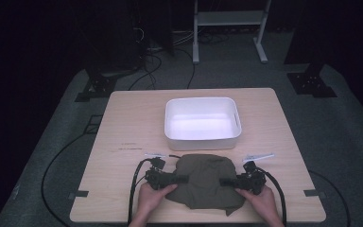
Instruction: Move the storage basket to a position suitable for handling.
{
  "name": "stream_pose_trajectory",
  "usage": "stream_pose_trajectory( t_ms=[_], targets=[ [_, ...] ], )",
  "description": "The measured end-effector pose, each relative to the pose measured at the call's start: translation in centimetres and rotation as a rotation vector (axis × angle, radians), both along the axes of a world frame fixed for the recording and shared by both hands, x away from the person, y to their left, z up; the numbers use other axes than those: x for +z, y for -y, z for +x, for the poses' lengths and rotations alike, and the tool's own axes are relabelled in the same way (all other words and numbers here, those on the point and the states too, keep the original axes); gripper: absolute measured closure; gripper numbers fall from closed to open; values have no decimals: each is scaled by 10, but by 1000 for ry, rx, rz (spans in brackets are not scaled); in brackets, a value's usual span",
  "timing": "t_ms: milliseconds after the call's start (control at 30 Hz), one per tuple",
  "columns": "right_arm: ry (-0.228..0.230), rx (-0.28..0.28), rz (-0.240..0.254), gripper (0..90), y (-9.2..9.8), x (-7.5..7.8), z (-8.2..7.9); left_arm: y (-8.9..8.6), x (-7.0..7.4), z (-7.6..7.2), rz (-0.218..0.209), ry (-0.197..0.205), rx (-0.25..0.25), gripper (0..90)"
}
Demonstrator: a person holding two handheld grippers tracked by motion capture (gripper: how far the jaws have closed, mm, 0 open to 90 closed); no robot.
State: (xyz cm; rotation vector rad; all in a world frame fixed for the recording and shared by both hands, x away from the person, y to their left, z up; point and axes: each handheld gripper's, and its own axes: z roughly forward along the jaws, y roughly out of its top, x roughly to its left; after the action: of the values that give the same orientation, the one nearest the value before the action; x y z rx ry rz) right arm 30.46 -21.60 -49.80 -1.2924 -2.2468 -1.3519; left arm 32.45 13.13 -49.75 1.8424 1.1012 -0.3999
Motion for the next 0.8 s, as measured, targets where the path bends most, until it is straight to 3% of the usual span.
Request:
stream_pose_trajectory(
  t_ms=[133,400,633,800],
  targets=[
    [-6,13,16,716,1,2,0,-1,0,1,-44,-20,-35,636],
    [16,50,35,723,2,17,-6,-4,12,-7,-83,0,-52,656],
    [43,75,60,724,1,38,-7,-11,33,-12,-113,27,-58,659],
    [45,80,111,724,1,53,-7,-15,52,-11,-124,51,-74,659]
  ],
)
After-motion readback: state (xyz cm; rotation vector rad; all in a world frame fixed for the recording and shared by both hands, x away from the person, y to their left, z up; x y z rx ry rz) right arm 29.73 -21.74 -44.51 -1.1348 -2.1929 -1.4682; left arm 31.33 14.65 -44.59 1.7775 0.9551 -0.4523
